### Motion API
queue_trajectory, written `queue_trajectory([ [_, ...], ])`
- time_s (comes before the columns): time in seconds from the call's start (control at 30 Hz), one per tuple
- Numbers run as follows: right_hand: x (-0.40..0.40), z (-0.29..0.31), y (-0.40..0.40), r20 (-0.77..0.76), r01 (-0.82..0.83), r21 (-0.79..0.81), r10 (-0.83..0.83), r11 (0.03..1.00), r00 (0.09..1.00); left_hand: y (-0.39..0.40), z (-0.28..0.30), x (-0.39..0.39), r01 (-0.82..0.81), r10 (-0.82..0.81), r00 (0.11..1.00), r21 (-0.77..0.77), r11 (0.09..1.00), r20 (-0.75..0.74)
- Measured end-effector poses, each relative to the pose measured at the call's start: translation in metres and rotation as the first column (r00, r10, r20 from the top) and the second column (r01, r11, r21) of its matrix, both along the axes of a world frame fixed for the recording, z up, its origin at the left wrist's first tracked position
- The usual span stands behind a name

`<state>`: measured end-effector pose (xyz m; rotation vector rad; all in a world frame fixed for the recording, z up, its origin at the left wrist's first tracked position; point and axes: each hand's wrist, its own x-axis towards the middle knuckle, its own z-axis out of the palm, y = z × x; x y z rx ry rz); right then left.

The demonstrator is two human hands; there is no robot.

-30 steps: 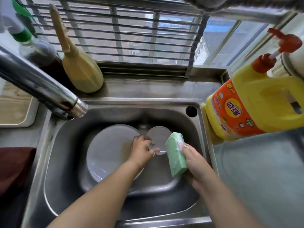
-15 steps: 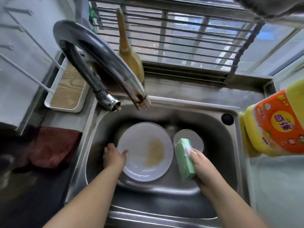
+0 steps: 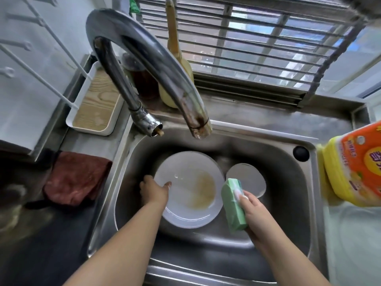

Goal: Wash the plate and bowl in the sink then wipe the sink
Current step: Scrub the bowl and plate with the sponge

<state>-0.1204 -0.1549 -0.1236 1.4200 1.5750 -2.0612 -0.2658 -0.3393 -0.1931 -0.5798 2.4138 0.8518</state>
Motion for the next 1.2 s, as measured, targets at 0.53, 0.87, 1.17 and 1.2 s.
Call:
queue_trajectory([
  [0.53,0.019,0.013,0.015,-0.028,-0.018,0.087,0.021,0.996,0.999,-0.016,0.055,0.013,0.090,-0.160,0.981,0.468,0.879,0.112],
  [0.87,0.053,0.048,0.027,-0.050,0.006,0.195,0.003,0.981,0.999,-0.015,0.131,0.048,0.574,-0.549,0.817,0.333,0.748,-0.174],
  [1.17,0.079,0.077,0.035,-0.085,0.056,0.277,-0.034,0.959,0.996,0.012,0.160,0.069,0.768,-0.668,0.639,0.269,0.581,-0.383],
  [1.2,0.082,0.079,0.035,-0.082,0.050,0.286,-0.028,0.957,0.996,0.012,0.159,0.069,0.755,-0.659,0.654,0.269,0.598,-0.372],
])
